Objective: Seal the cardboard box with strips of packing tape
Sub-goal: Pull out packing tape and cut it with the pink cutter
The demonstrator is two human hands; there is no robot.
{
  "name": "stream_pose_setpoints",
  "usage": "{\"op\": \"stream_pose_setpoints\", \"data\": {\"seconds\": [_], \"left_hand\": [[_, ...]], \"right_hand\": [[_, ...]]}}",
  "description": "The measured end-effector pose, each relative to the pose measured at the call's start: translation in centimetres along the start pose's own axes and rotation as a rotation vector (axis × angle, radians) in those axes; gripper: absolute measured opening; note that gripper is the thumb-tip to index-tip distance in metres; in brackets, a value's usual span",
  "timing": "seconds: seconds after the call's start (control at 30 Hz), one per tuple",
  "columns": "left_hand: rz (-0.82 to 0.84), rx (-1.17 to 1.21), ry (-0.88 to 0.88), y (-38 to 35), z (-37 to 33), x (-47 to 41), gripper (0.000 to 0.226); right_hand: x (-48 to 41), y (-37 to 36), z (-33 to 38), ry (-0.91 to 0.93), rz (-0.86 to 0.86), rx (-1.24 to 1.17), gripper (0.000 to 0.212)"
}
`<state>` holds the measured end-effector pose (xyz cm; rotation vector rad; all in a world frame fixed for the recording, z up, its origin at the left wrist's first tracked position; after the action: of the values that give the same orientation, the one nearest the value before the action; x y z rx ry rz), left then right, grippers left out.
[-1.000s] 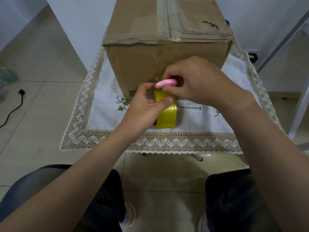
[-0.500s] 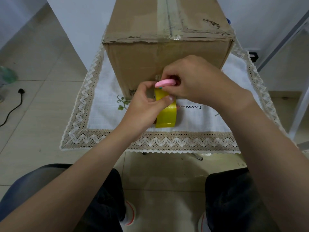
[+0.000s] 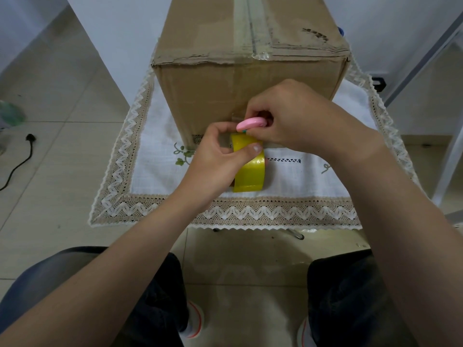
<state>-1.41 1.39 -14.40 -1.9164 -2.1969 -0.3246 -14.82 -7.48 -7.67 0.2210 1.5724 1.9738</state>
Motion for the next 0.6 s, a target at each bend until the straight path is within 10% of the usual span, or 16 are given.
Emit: {"op": "stream_pose_setpoints", "data": {"seconds": [0.6], "left_hand": [[-0.003,0.117,0.029,-0.5,-0.9,0.6,0.044]], "right_hand": [[1.4,0.9,-0.8,-0.025,-0.006,-0.003,0.018]]}}
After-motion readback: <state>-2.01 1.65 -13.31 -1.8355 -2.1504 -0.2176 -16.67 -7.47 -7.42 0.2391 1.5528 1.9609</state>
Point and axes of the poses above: each hand's wrist, its own x-axis away from the middle knuckle, its own y-axis out of the back of the hand, z = x × y, the point moved 2 cm from there along -x, towards the middle knuckle, and after that the axes turned 6 degrees about y, right-handed, at the moved point
